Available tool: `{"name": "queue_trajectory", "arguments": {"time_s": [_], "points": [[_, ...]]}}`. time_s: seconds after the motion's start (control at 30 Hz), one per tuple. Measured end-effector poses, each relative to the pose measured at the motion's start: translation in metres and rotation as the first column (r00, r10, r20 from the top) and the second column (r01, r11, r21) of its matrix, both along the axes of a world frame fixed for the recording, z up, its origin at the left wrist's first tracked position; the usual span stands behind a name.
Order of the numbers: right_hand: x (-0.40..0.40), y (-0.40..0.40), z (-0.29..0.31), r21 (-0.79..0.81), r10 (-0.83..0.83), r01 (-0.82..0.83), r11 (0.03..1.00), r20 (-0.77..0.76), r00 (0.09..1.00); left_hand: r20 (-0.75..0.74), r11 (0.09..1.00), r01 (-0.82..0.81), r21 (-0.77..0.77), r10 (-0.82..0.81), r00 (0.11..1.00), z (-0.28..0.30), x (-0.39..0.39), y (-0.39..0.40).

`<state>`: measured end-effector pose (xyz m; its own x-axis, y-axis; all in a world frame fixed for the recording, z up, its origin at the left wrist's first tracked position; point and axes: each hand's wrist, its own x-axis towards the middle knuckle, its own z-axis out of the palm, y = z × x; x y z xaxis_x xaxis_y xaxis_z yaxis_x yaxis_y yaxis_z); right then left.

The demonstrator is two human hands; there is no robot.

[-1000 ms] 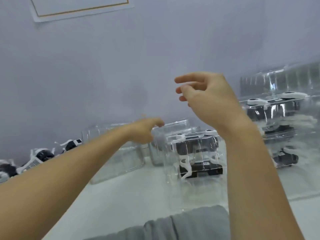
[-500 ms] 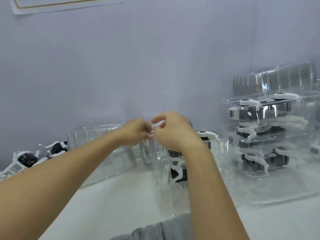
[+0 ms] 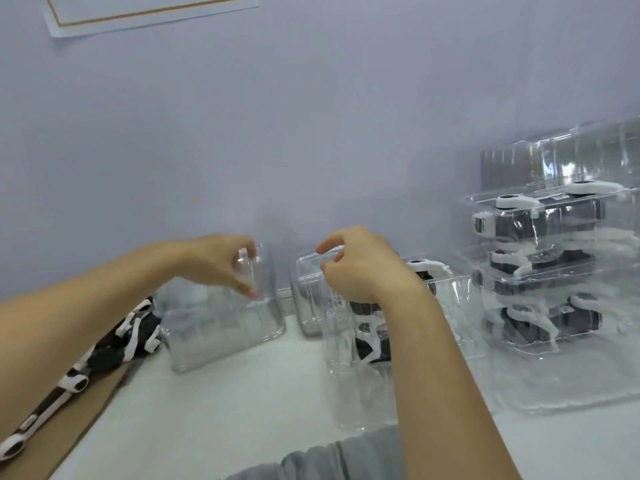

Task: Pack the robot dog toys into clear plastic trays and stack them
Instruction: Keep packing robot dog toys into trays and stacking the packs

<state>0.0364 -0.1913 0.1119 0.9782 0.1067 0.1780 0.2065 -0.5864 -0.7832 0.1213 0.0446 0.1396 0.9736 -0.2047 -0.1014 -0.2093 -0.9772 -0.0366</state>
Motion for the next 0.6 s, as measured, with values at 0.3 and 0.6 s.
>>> {"name": "queue_trajectory", "arguments": {"time_s": [0.3, 0.6], "points": [[0.000, 0.000, 0.002, -0.024, 0.002, -0.002, 1.000, -0.036, 0.999, 0.373, 0.932, 0.063, -0.357, 0.080, 0.924, -0.002, -0.008, 0.030], [-0.003, 0.028, 0.014, 0.079, -0.156, 0.139, 0.987, 0.295, 0.943, 0.473, 0.584, 0.191, -0.789, 0.379, 0.795, 0.017, -0.035, 0.013]]}}
